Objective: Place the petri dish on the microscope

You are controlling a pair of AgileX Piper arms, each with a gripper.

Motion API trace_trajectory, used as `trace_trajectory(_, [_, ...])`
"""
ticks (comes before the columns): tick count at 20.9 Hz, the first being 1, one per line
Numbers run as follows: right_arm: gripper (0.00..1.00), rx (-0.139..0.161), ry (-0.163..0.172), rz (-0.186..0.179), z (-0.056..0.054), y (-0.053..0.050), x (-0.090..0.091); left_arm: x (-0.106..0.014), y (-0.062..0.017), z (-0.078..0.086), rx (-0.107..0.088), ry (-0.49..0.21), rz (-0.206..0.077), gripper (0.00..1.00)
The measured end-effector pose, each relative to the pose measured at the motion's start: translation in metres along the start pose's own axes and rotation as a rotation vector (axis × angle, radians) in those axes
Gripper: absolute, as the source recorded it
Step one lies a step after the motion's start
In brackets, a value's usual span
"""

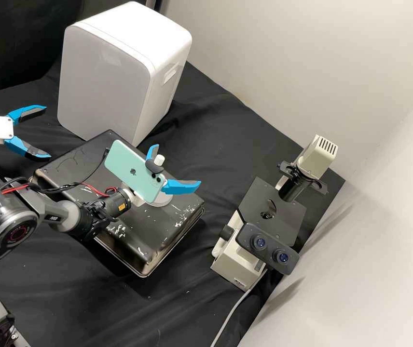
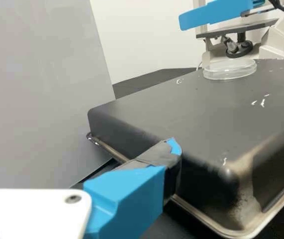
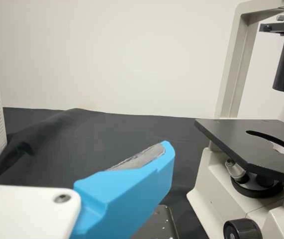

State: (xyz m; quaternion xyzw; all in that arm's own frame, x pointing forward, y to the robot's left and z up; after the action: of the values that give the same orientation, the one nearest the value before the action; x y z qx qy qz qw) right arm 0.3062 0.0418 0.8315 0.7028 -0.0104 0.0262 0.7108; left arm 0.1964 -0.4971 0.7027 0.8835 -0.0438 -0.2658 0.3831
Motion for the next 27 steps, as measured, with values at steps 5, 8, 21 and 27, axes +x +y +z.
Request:
trace_trajectory(5, [1.0,0.0,0.0,0.0,0.0,0.0,0.0,0.004,-0.0001,-0.001,-0.006,0.015,0.001,1.0])
trace_trajectory(8, [1.0,0.0,0.0,0.0,0.0,0.0,0.0,0.005,0.0,-0.002,-0.008,0.02,0.002,1.0])
trace_trajectory(21, [1.0,-0.004,-0.012,-0.018,0.02,-0.024,-0.043,0.006,0.0002,0.0,-0.001,0.014,0.003,1.0])
trace_trajectory(27, [1.0,-0.005,-0.047,-0.048,0.031,-0.035,-0.054,0.006,0.0002,0.001,-0.001,0.011,0.003,1.0])
